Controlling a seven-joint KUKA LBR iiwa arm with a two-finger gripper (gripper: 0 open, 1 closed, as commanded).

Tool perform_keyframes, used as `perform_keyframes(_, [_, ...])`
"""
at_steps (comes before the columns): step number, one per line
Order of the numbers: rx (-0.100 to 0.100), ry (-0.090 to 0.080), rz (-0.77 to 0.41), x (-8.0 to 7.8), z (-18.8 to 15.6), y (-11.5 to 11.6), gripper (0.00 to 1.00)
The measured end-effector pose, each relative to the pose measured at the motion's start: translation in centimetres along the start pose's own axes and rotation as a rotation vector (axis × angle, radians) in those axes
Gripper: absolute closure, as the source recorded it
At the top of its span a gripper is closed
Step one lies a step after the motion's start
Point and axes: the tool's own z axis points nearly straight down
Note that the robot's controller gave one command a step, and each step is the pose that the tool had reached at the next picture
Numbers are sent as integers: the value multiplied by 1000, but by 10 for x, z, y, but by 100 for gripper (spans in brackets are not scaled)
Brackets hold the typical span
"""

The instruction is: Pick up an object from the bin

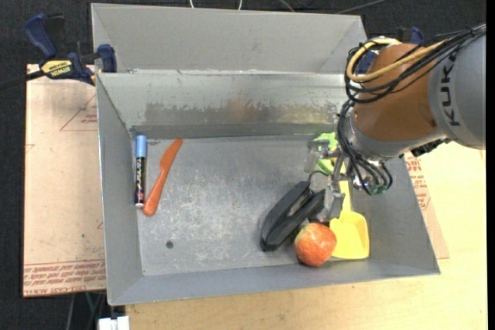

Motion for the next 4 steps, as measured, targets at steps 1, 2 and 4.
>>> perform_keyframes(1, [0,0,0,0,0,0,0])
perform_keyframes(2, [-2,-13,188,10,34,-2,0])
perform_keyframes(4, [0,-11,-31,19,61,-53,0])
